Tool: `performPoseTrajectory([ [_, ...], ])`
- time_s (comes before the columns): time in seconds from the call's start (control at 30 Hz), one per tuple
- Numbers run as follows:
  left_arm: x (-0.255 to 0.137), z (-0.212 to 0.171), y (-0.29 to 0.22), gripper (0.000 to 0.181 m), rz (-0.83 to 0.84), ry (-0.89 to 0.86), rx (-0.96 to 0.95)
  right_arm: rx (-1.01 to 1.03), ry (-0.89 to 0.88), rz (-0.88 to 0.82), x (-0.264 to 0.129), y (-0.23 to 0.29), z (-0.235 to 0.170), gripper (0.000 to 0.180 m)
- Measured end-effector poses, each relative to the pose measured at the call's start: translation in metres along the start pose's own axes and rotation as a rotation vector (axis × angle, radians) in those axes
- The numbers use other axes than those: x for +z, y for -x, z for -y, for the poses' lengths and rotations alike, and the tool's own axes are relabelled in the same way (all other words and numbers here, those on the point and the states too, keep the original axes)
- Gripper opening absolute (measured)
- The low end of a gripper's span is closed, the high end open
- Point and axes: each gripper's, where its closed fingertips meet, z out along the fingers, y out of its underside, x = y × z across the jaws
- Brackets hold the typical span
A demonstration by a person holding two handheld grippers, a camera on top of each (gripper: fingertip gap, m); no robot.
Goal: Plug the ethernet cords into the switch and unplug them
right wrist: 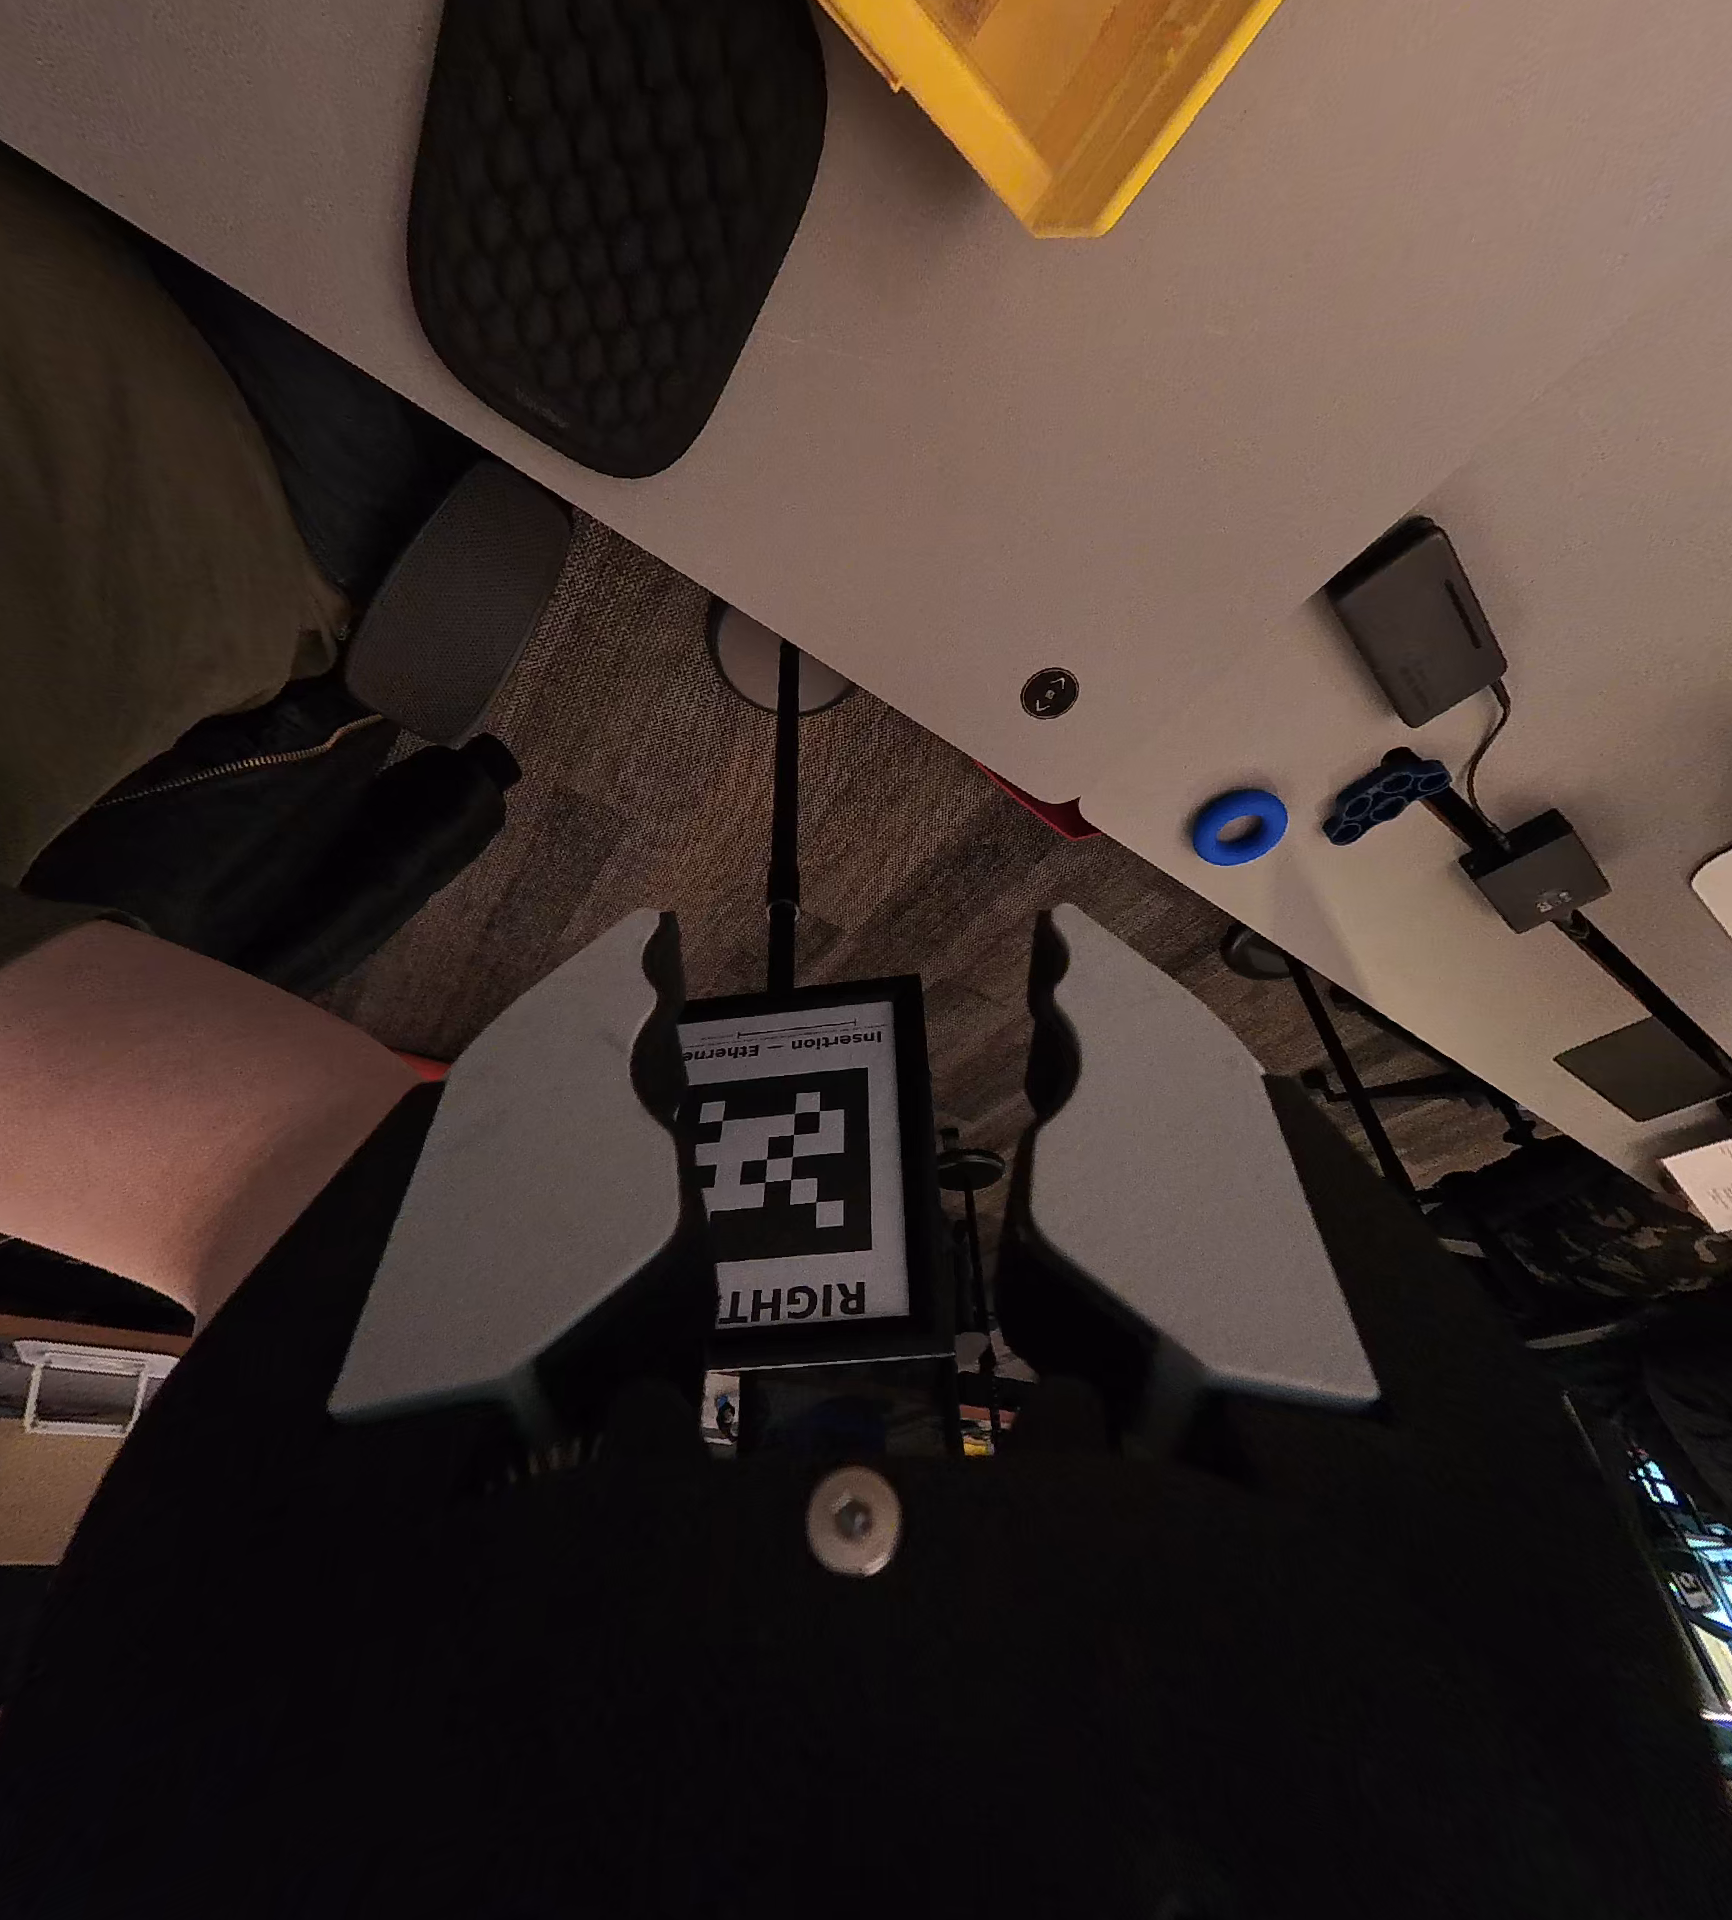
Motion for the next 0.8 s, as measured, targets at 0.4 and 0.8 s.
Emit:
performPoseTrajectory([
  [0.4, -0.001, -0.001, 0.004, 0.108, -0.008, -0.017, -0.021, -0.022, -0.006, 0.003, 0.002, -0.001, 0.005, 0.064],
  [0.8, -0.078, 0.031, 0.034, 0.109, 0.023, -0.483, -0.103, -0.292, -0.52, -0.028, -0.012, 0.013, 0.061, 0.061],
])
